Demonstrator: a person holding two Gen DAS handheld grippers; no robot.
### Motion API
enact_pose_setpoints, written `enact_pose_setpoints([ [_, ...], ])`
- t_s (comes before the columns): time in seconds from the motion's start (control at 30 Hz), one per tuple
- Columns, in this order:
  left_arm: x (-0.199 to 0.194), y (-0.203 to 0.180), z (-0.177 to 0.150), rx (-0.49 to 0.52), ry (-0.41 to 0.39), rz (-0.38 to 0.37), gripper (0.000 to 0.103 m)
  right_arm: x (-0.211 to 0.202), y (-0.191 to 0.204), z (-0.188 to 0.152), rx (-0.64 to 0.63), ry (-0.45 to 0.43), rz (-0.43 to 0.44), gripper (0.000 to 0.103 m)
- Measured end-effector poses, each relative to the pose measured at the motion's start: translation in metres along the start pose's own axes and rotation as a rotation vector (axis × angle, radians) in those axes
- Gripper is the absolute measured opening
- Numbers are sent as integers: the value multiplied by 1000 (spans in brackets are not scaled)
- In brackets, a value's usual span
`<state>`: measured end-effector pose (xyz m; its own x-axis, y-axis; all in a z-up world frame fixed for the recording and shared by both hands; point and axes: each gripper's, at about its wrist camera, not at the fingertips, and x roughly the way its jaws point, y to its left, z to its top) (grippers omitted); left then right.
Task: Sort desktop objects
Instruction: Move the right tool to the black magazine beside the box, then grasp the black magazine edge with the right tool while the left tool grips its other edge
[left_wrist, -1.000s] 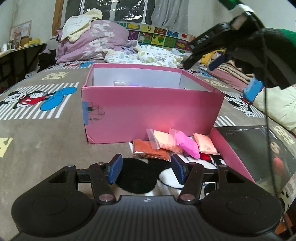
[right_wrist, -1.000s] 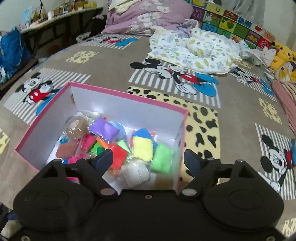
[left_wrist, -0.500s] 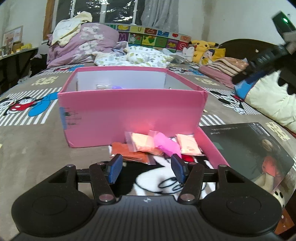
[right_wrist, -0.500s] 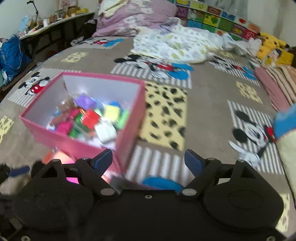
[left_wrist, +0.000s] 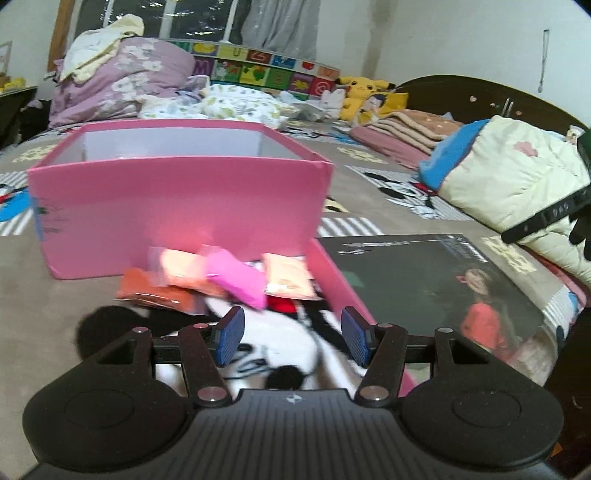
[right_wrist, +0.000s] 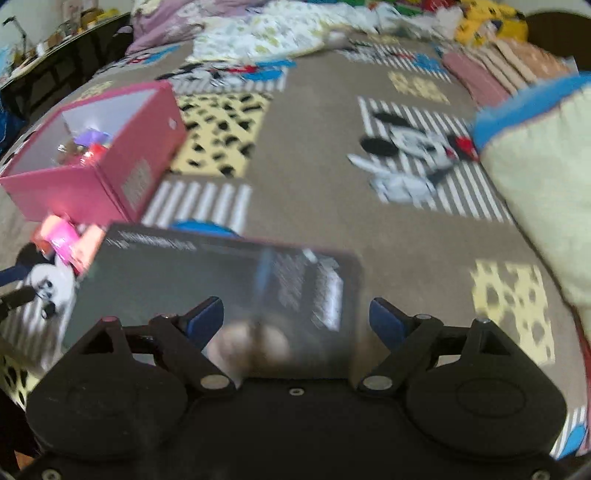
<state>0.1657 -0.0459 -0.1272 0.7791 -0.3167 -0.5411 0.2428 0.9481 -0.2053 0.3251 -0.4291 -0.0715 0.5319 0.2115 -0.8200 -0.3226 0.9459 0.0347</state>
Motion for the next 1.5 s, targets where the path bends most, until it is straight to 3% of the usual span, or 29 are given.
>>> enact_pose_setpoints([
  [0.33, 20, -29, -9, -45, 4, -144, 56, 16, -46, -41, 128, -18, 144, 86],
  [0.57, 37, -33, -17, -110, 56, -190, 57, 27, -59, -55, 173, -4, 208, 86],
  [0.63, 44, -32, -19, -138, 69, -203, 67, 31, -60, -58, 188, -3, 233, 86],
  [0.83, 53, -36, -23, -157, 73, -214, 69, 45, -44, -64, 148, 56, 310, 86],
  [0.97, 53, -36, -23, -148, 75, -215, 69, 55, -28, -61, 88, 92, 296, 97],
  [1.23, 44, -32, -18, -145, 84, -225, 69, 45, -14, -59, 40, 154, 305, 97],
  [1.5, 18, -40, -4, -113, 33, -248, 69, 4, -13, -59, 61, 88, 315, 97],
])
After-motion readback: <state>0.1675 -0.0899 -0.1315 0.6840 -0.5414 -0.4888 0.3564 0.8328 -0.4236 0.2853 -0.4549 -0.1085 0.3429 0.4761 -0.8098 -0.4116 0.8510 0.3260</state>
